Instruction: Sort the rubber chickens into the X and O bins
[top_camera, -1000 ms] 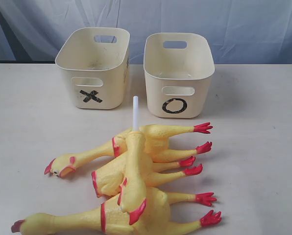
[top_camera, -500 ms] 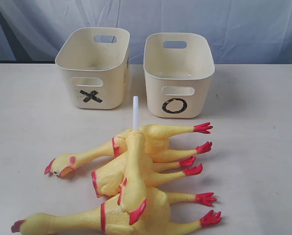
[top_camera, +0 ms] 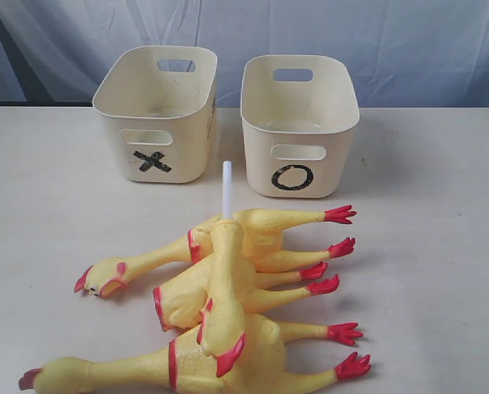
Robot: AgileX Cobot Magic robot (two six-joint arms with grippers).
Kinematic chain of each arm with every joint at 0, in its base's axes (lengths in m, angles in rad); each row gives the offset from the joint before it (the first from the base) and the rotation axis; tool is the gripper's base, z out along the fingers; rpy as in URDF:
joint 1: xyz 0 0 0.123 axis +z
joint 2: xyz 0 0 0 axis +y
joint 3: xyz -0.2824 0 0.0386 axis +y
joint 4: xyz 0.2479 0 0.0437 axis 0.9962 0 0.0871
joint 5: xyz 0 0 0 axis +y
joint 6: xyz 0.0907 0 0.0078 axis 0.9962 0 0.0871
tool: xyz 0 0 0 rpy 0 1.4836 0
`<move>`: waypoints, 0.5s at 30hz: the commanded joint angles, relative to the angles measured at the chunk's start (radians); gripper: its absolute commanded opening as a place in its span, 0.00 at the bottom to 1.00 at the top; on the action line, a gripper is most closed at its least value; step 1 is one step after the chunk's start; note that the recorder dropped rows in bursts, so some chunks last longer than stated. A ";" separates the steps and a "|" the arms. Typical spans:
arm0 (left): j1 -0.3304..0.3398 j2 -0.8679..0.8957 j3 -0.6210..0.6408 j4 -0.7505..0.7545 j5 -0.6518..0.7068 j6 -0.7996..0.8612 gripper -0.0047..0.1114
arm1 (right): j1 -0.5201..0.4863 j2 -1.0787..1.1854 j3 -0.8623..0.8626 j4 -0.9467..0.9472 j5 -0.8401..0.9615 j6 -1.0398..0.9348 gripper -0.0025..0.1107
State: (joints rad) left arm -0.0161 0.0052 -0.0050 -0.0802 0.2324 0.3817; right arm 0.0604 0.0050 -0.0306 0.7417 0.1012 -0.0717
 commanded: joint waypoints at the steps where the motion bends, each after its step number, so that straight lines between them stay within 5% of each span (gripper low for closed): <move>1: -0.005 -0.005 0.005 -0.005 -0.001 -0.005 0.05 | 0.000 -0.005 -0.111 -0.042 0.138 -0.090 0.02; 15: -0.005 -0.005 0.005 -0.005 -0.001 -0.005 0.05 | 0.000 0.273 -0.376 -0.129 0.502 -0.346 0.02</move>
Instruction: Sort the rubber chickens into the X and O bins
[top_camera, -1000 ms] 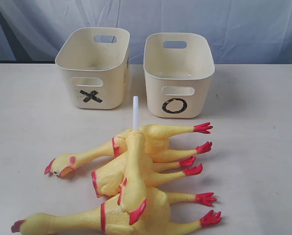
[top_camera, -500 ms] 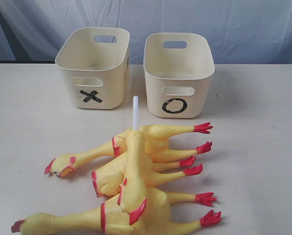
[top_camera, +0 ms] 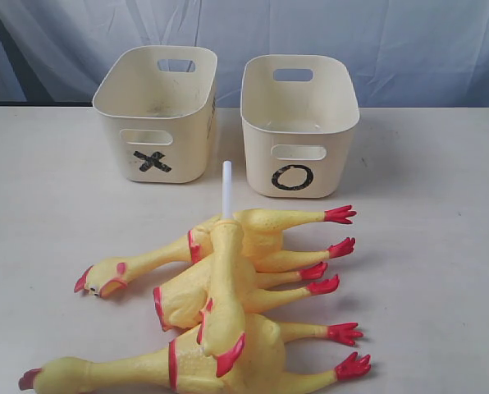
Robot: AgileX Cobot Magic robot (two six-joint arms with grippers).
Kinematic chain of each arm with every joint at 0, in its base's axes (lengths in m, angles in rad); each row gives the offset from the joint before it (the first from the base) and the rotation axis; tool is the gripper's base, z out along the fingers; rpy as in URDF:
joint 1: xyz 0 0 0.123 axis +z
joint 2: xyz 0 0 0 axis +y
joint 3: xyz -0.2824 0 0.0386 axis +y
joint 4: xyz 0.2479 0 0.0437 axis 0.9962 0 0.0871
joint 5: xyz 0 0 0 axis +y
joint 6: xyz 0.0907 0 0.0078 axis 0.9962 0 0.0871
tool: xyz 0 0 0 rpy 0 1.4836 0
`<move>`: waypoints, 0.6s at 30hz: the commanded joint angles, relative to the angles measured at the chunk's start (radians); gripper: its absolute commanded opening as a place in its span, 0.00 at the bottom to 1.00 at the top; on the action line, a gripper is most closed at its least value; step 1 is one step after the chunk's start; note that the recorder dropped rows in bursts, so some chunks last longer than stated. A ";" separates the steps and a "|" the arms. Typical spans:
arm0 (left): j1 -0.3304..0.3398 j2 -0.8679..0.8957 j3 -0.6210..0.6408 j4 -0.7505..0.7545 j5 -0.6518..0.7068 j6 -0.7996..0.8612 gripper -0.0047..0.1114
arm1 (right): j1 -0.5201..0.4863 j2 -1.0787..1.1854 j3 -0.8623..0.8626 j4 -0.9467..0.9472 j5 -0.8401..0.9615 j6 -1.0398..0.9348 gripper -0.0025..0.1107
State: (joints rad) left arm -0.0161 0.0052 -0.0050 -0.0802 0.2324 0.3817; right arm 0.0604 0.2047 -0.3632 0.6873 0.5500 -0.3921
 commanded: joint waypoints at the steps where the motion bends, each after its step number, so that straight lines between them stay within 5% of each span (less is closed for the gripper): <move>1: -0.005 -0.005 0.005 -0.005 -0.001 -0.005 0.05 | 0.000 0.106 -0.062 -0.100 0.079 -0.026 0.02; 18: -0.005 -0.005 0.005 -0.005 -0.001 -0.005 0.05 | 0.000 0.500 -0.123 -0.110 0.337 -0.055 0.02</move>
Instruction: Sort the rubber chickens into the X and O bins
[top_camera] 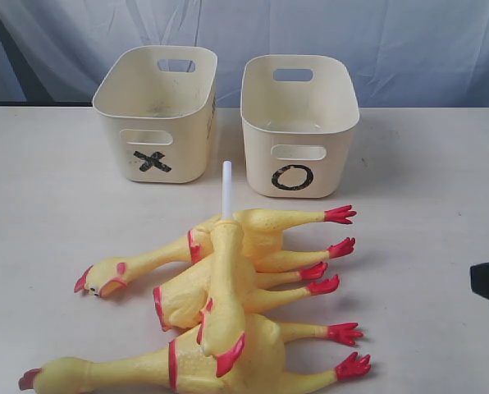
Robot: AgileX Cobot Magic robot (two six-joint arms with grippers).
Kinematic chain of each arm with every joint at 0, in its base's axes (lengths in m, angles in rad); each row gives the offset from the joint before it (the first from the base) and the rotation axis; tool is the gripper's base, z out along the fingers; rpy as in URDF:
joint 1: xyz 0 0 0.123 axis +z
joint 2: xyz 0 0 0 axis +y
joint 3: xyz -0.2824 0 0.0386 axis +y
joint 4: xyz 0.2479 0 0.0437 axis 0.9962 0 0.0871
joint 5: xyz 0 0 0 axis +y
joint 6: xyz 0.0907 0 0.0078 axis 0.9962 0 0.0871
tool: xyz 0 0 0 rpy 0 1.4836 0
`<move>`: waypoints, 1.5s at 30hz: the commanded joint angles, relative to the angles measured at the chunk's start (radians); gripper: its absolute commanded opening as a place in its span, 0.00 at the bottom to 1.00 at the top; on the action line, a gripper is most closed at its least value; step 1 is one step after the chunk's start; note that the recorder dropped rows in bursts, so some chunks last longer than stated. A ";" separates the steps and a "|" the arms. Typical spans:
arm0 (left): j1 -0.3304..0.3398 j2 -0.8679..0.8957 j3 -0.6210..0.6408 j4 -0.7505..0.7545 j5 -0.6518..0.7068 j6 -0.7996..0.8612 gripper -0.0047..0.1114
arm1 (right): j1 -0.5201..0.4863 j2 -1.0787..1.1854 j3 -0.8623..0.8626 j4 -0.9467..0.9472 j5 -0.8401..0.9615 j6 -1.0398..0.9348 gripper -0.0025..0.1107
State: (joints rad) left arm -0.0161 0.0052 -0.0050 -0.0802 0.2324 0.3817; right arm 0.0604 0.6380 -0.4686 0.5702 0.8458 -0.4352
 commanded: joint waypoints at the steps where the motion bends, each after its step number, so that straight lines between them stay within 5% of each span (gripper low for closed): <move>1: -0.005 -0.005 0.005 -0.005 -0.001 -0.005 0.05 | 0.000 0.099 -0.028 0.015 0.047 -0.012 0.02; 16: -0.005 -0.005 0.005 -0.005 -0.001 -0.005 0.05 | 0.000 0.278 -0.110 0.137 0.162 -0.114 0.02; 45: -0.005 -0.005 0.005 0.004 -0.021 -0.005 0.05 | 0.000 0.278 -0.110 0.161 0.038 -0.122 0.02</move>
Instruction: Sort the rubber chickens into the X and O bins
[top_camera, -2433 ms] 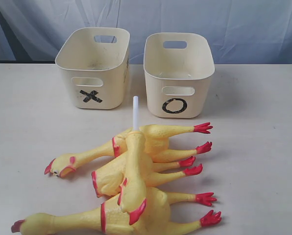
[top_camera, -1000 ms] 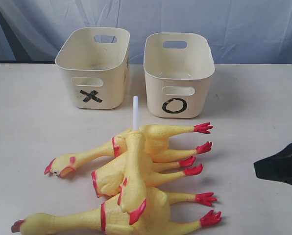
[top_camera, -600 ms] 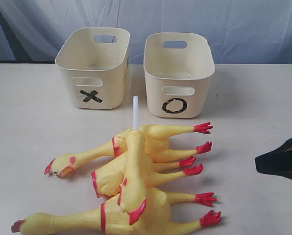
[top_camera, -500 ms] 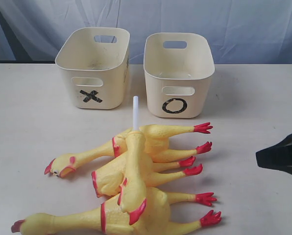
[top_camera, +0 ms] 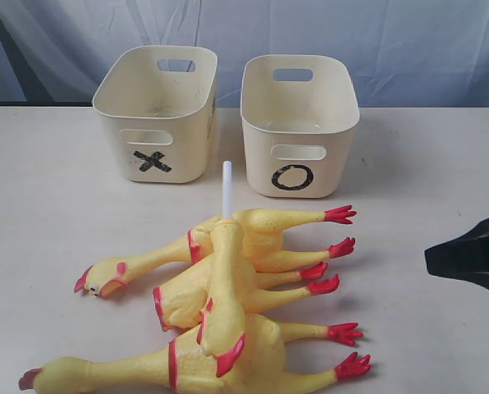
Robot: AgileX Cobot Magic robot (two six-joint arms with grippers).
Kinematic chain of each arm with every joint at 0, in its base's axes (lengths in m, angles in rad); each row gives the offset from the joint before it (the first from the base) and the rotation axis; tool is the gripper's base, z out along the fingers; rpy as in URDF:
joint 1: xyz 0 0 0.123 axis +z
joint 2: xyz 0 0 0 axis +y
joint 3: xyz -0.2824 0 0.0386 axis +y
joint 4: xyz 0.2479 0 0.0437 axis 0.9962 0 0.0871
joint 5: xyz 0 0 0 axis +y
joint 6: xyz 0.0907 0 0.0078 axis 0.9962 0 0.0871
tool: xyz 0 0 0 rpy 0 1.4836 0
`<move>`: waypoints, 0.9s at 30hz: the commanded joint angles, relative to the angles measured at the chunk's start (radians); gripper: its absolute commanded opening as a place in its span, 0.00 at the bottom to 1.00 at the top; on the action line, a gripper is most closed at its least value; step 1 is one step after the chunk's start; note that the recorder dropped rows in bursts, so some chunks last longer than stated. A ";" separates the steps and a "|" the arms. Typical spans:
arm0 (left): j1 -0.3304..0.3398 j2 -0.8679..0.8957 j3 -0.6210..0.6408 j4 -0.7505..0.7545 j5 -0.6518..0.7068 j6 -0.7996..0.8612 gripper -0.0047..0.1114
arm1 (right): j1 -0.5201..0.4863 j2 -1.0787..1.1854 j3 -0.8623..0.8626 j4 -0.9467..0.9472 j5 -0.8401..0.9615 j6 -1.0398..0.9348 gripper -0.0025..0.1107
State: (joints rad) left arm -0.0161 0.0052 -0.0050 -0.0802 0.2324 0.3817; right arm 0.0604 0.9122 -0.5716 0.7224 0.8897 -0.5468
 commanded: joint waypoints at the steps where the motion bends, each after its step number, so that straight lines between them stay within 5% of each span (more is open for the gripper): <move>1: -0.005 -0.005 0.005 0.000 -0.031 -0.005 0.05 | 0.000 0.003 -0.007 0.009 -0.006 -0.010 0.02; 15: -0.005 -0.005 0.005 -0.435 -0.097 -0.008 0.05 | 0.000 0.003 -0.007 0.011 -0.006 -0.018 0.02; 20: -0.005 -0.005 0.005 -0.743 -0.175 -0.008 0.05 | 0.000 0.000 -0.007 0.020 -0.006 -0.027 0.02; 27: -0.005 -0.005 0.005 -0.846 -0.262 -0.008 0.05 | 0.000 0.001 -0.007 0.023 -0.006 -0.029 0.02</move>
State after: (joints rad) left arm -0.0161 0.0052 -0.0050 -0.8734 0.0000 0.3781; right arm 0.0604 0.9122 -0.5716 0.7362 0.8897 -0.5635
